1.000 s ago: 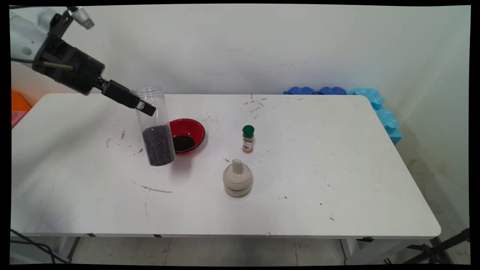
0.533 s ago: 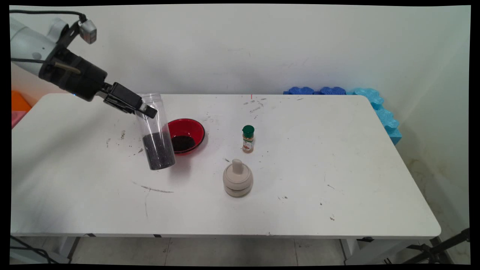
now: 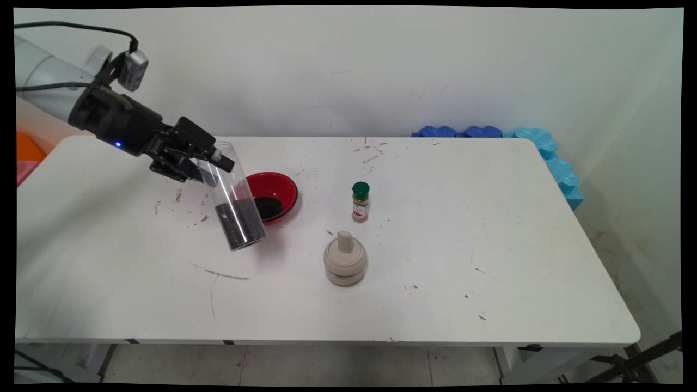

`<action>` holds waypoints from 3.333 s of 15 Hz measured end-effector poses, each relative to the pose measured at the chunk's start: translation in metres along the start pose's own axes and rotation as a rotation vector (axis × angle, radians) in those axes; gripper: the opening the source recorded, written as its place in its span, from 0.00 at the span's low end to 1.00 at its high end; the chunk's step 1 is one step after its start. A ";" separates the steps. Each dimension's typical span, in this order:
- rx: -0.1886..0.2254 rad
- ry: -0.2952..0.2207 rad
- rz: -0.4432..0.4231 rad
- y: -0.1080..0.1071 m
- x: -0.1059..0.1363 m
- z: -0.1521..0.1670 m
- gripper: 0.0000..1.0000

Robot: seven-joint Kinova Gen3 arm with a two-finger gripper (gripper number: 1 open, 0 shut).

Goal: Pour the black seasoning powder in the red bowl

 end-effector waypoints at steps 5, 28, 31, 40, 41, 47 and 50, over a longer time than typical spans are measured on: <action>-0.031 -0.011 -0.192 0.000 0.003 0.011 0.00; -0.140 -0.063 -0.942 -0.017 0.015 0.023 0.00; -0.158 -0.066 -1.011 -0.018 0.017 0.024 0.00; -0.204 -0.073 -1.172 -0.021 0.026 0.028 0.00; -0.207 -0.073 -1.184 -0.022 0.027 0.028 0.00; -0.234 -0.079 -1.253 -0.022 0.031 0.030 0.00; -0.250 -0.088 -1.286 -0.023 0.033 0.030 0.00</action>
